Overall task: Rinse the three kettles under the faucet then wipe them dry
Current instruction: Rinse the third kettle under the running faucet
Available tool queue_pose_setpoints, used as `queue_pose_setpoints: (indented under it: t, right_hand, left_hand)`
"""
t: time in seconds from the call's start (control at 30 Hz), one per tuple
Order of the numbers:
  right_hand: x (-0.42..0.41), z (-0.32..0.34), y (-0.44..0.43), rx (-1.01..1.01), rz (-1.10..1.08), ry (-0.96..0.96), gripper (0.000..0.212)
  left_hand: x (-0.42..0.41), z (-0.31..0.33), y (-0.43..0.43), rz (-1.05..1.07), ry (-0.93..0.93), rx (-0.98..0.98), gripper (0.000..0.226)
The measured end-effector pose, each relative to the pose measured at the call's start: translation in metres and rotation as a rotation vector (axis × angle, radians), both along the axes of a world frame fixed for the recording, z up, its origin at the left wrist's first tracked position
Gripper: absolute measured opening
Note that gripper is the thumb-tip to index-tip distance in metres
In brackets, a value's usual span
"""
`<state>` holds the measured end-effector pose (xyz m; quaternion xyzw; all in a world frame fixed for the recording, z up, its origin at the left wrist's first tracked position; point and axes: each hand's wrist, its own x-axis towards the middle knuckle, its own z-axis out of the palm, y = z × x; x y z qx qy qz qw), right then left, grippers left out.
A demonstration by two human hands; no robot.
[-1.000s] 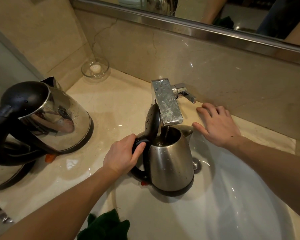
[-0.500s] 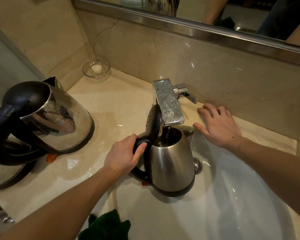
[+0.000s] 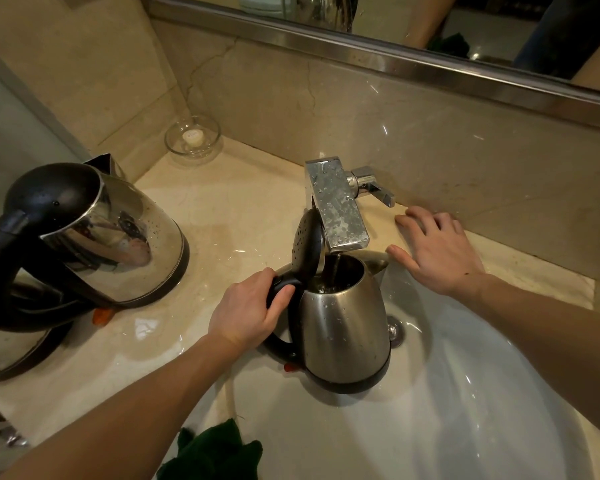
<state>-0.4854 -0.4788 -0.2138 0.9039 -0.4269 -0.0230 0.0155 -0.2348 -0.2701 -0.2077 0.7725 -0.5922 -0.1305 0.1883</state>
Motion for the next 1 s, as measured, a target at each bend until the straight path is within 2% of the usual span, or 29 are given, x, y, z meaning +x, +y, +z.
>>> queue_pose_setpoints:
  t: [1.0]
  right_hand:
    - [0.0001, 0.0005, 0.0002, 0.014, -0.002, 0.003, 0.069]
  left_hand:
    - [0.0022, -0.0060, -0.0002, -0.011, 0.002, -0.031, 0.050]
